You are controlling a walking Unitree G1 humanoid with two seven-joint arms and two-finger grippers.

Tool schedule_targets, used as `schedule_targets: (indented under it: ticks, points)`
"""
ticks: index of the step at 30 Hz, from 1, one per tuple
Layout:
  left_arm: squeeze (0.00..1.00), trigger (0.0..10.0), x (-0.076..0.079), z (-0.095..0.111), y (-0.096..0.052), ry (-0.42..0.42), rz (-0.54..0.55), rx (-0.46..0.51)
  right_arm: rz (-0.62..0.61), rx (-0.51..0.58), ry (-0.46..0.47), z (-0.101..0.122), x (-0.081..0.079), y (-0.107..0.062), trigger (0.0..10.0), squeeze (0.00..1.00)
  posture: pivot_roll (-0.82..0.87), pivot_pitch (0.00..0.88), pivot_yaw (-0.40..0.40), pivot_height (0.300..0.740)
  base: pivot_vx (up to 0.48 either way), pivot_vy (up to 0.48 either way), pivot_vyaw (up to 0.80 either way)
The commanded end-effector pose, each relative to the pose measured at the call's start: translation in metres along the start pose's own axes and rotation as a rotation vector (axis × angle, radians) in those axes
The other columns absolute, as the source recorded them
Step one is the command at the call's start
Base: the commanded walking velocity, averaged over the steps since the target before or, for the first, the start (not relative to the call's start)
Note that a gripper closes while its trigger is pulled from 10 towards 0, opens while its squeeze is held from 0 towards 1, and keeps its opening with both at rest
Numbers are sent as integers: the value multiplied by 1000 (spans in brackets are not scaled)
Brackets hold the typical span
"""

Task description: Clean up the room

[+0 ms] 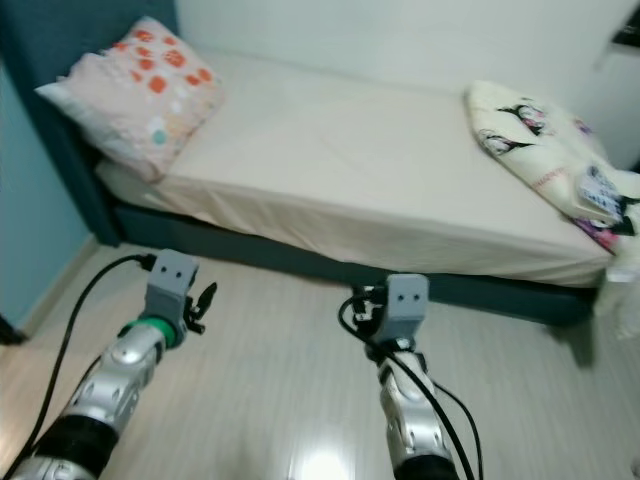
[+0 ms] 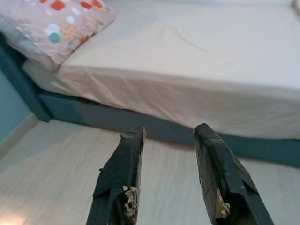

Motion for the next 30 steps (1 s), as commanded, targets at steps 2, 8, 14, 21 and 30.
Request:
schedule_targets:
  ticks: [2, 8, 14, 21, 30]
  points:
    - [0, 10000, 4, -9, -1, -4, -12, -27, -14, -13, 2, -4, 5, -1, 10000, 0, 38, 46, 18, 740, 0, 0, -750]
    - [0, 10000, 6, -10, -1, -5, -19, -30, -13, -13, -1, -4, 6, -2, 10000, 0, 36, 39, 19, 740, 0, 0, -756]
    - [0, 10000, 7, -10, 0, -3, -25, -29, -15, -12, -3, -3, 7, -1, 10000, 0, 34, 32, 20, 740, 0, 0, -752]
    - [0, 10000, 6, -10, 0, -3, -23, -28, -12, -12, -1, -3, 6, -1, 10000, 0, 34, 32, 20, 740, 0, 0, -755]
    - [0, 10000, 7, -11, 0, -7, -22, -29, -11, -14, -2, -4, 6, -1, 10000, 0, 35, 37, 17, 740, 0, 0, -755]
Point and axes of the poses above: a point about 5 cm out from each wrist's last joint towards the gripper, its own y axis pointing out of the wrist towards the gripper, its own z axis along the axis of the wrist's last joint, x = y × z, the point moved 2 cm from there along y, pointing out of the wrist towards the gripper, and after that the axes turned 14 degrees about -y, right-handed, at the moved point
